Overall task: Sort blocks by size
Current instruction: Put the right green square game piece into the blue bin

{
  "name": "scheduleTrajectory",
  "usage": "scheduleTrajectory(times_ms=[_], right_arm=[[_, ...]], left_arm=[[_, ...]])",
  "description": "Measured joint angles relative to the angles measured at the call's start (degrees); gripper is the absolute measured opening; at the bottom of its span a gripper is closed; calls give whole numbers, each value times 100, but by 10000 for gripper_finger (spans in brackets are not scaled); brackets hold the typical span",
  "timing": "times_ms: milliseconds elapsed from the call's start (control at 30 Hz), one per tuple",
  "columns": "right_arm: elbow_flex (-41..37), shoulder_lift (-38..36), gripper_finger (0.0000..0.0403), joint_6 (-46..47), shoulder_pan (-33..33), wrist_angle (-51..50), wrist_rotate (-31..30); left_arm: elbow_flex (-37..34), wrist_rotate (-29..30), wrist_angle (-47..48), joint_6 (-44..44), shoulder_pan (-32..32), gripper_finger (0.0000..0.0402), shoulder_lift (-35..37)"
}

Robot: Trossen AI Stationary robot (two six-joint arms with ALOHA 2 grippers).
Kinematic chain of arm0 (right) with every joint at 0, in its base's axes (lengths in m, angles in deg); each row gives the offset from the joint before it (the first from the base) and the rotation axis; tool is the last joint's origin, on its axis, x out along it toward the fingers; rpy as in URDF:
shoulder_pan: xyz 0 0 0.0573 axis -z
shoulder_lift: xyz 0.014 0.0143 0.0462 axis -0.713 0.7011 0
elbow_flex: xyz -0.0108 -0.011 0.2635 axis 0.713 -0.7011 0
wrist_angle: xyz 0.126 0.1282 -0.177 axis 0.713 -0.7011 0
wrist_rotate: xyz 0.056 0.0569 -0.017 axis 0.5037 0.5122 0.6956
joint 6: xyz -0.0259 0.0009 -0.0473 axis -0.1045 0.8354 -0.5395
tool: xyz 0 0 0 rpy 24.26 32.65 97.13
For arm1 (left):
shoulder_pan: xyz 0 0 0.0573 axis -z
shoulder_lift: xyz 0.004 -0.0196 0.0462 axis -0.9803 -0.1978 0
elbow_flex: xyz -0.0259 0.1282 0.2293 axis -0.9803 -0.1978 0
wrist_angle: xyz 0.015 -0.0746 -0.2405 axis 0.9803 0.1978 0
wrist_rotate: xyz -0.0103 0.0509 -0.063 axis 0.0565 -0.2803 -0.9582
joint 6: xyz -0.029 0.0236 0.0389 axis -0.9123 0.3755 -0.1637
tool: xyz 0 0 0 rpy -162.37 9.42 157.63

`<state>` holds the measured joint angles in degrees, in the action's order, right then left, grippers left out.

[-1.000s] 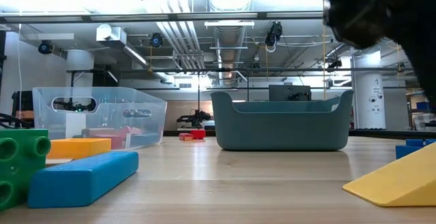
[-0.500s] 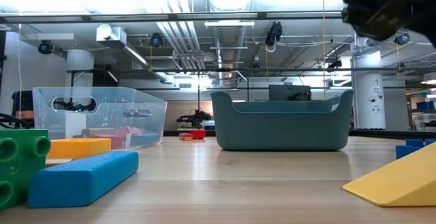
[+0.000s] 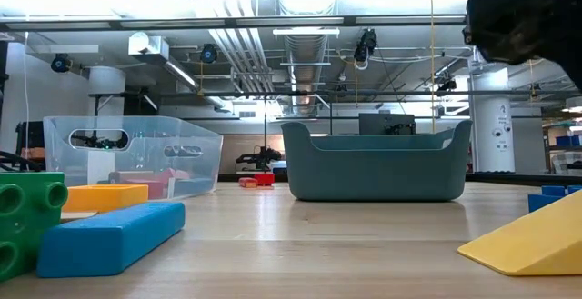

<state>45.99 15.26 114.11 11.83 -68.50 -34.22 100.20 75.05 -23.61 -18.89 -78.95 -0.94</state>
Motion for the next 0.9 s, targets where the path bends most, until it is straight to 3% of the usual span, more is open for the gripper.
scheduleTrajectory(times_ms=[133,233,433,700,900], right_arm=[[-42,197,242,-122,4,181,36],[-110,310,237,-144,4,232,40],[-358,350,190,-58,9,517,45],[-463,268,84,-62,11,622,42],[-181,-465,85,-162,200,-512,-239]], left_arm=[[0,0,-11,20,0,156,0],[0,1,-22,74,-1,156,0],[0,2,-62,83,-2,156,0],[0,1,-111,83,-1,156,0],[0,0,-150,83,0,156,0]])
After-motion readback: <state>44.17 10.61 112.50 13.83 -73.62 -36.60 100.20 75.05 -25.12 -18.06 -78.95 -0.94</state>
